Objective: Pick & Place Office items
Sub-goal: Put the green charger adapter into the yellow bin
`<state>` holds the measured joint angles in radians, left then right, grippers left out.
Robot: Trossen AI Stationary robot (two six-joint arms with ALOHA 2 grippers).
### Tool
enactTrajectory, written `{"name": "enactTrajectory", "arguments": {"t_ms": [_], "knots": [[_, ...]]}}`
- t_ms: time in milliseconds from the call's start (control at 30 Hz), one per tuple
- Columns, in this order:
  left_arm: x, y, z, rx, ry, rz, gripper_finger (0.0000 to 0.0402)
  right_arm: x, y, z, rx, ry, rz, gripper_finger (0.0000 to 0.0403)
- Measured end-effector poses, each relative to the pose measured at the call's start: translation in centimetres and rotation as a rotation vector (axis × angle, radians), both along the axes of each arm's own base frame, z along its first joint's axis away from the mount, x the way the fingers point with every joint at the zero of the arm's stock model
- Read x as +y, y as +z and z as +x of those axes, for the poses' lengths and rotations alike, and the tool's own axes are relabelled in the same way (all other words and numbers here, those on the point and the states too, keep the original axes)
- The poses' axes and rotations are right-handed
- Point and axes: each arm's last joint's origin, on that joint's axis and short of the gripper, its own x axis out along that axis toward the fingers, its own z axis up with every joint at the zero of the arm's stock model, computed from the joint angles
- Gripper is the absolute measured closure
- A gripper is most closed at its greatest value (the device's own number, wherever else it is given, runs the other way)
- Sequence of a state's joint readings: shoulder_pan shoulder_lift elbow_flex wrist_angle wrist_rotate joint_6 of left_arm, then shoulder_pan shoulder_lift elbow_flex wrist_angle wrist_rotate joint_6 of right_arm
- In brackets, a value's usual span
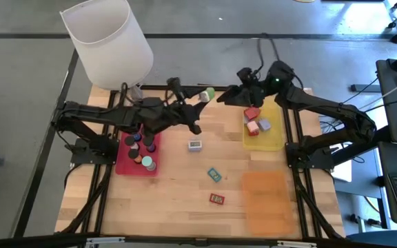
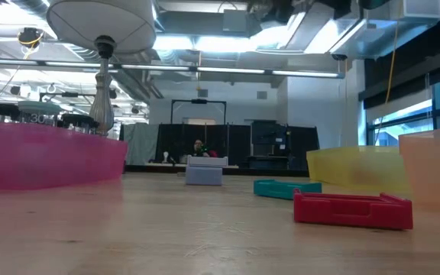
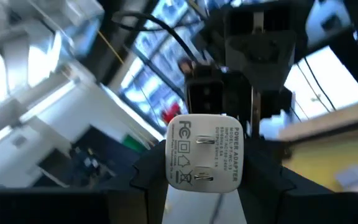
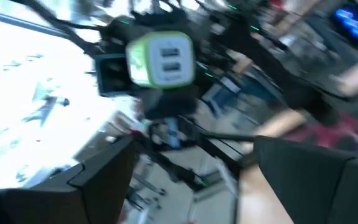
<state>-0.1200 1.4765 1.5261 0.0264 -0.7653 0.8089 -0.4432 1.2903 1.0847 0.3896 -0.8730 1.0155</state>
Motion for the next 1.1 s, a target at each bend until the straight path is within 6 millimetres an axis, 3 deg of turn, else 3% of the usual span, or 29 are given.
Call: {"name": "enactTrajectory", "arguments": {"t_ms": [167,433,833,1100], "knots": [[-0.6,1.1,0.0,-0.085,-0.095,0.063,0.0255,1.2,1.4,0.2,-0.121,-0.019,0.039,0.0073],[-0.9,1.6,0.1,-0.146,-0.233,0.086,0.0246,2.5,2.1,0.6,-0.195,-0.085,0.071,0.0073],[-1.0,0.7,1.2,-0.119,-0.245,0.078,0.0249,4.0,2.5,1.0,-0.258,-0.133,0.1,0.0073],[0.1,-0.5,2.7,-0.084,-0.22,0.087,0.0249,4.7,2.6,1.1,-0.263,-0.128,0.11,0.0073]]}}
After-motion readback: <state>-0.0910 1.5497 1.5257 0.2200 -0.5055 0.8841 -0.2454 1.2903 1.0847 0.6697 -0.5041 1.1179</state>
